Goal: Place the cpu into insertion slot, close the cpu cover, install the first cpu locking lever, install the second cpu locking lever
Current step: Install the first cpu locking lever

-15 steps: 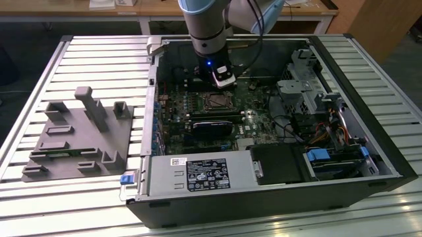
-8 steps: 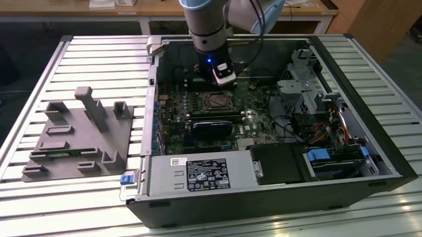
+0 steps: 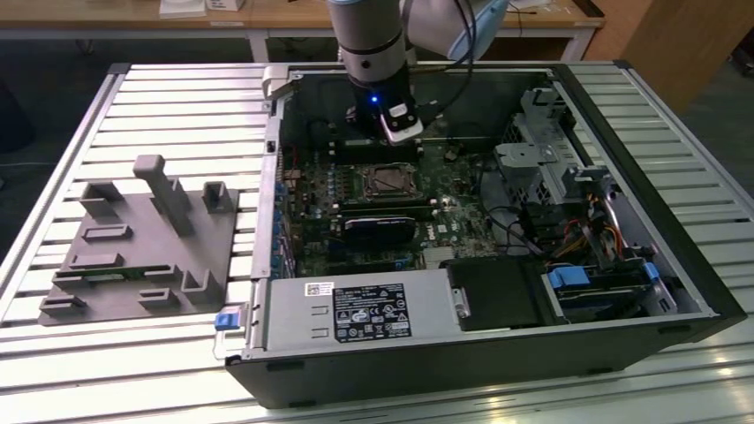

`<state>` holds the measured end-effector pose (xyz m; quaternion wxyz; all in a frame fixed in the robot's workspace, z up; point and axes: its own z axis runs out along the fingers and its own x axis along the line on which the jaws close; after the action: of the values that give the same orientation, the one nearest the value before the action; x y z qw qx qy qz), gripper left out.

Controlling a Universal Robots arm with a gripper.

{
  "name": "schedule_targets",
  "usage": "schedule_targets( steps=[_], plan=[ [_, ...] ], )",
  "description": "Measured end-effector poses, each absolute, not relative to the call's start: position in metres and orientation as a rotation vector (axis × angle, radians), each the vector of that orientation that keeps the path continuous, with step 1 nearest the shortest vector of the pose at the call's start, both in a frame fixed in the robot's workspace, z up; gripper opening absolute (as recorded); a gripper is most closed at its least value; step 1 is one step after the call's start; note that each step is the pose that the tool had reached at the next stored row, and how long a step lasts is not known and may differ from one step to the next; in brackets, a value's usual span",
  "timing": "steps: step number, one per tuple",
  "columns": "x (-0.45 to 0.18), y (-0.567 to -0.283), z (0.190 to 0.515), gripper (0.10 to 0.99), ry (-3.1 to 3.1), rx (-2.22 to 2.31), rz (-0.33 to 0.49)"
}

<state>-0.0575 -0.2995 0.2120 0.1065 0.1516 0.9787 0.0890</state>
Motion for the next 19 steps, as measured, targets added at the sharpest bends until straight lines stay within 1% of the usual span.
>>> schedule_targets(
  steps=[7,14,19],
  plan=[
    [-0.0573,-0.2996,0.2120,0.106,2.885,0.447,0.261],
    [-0.0556,-0.3011,0.2115,0.106,2.927,0.454,0.212],
    [-0.0553,-0.3072,0.2113,0.106,2.941,0.460,0.202]
  ],
)
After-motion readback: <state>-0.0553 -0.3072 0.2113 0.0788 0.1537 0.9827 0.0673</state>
